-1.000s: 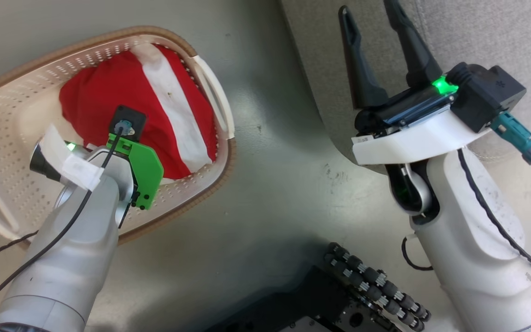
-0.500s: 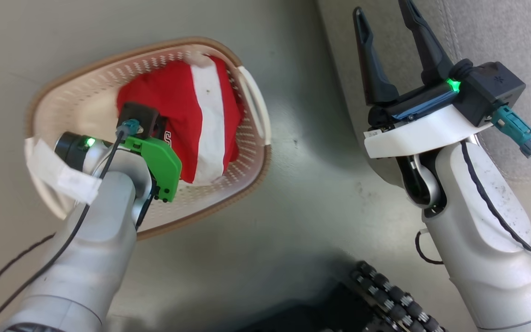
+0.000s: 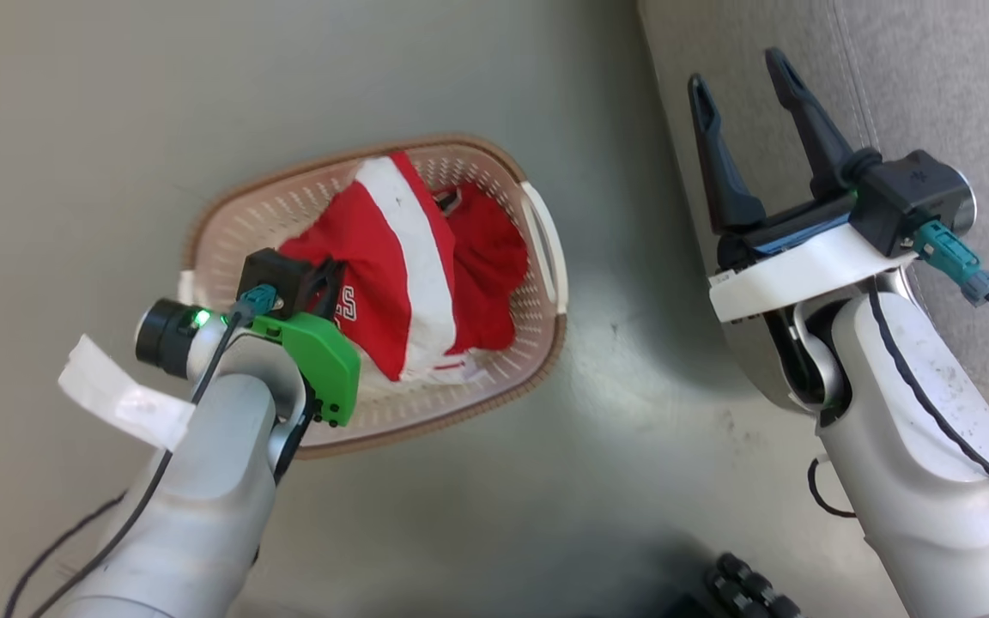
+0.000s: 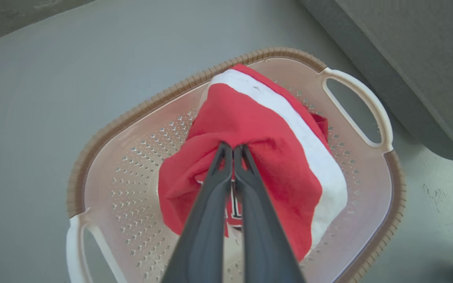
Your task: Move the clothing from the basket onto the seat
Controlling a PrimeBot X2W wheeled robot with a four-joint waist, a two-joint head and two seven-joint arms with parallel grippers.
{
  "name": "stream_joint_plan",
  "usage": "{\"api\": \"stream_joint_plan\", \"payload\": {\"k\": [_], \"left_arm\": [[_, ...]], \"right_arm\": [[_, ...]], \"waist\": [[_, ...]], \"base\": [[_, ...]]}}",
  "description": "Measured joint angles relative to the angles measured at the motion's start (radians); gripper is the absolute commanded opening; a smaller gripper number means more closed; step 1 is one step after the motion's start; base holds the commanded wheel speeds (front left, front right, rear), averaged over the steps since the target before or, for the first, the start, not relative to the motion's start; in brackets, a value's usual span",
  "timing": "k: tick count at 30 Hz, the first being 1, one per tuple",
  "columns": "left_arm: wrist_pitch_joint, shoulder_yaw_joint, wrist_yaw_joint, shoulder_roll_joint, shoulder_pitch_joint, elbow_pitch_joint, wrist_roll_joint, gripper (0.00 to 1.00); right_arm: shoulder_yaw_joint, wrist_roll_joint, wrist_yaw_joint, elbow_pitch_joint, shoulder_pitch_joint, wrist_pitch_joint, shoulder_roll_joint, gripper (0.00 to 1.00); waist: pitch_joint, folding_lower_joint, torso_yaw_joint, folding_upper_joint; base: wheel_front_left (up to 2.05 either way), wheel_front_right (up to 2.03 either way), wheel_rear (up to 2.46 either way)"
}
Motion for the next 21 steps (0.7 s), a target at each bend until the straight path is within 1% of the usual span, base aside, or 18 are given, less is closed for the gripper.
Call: {"api": "stream_joint_plan", "payload": {"k": [6, 10, 13, 21], "left_arm": [[-0.016, 0.003, -0.008, -0.001, 0.055, -0.039, -0.081, 0.0], [-0.017, 0.004, -0.008, -0.001, 0.098, -0.061, -0.101, 0.0], [-0.018, 0.005, -0.008, -0.001, 0.119, -0.068, -0.136, 0.0], [-0.025, 0.007, -0.008, -0.002, 0.162, -0.107, -0.152, 0.0]], "right_arm": [[-0.001, -0.002, 0.003, 0.023, 0.022, 0.0, 0.001, 1.0], [-0.002, -0.002, 0.003, 0.029, 0.038, 0.0, 0.005, 1.0], [-0.008, -0.002, 0.003, 0.033, 0.044, 0.0, 0.005, 1.0], [-0.021, 0.002, 0.003, 0.062, 0.115, 0.0, 0.006, 1.0]], "waist": [[-0.082, 0.0, 0.04, 0.0], [-0.14, 0.0, 0.061, 0.0], [-0.183, 0.0, 0.075, 0.0], [-0.294, 0.0, 0.11, 0.0]], "base": [[0.0, 0.0, 0.0], [0.0, 0.0, 0.0], [0.0, 0.0, 0.0], [0.0, 0.0, 0.0]]}}
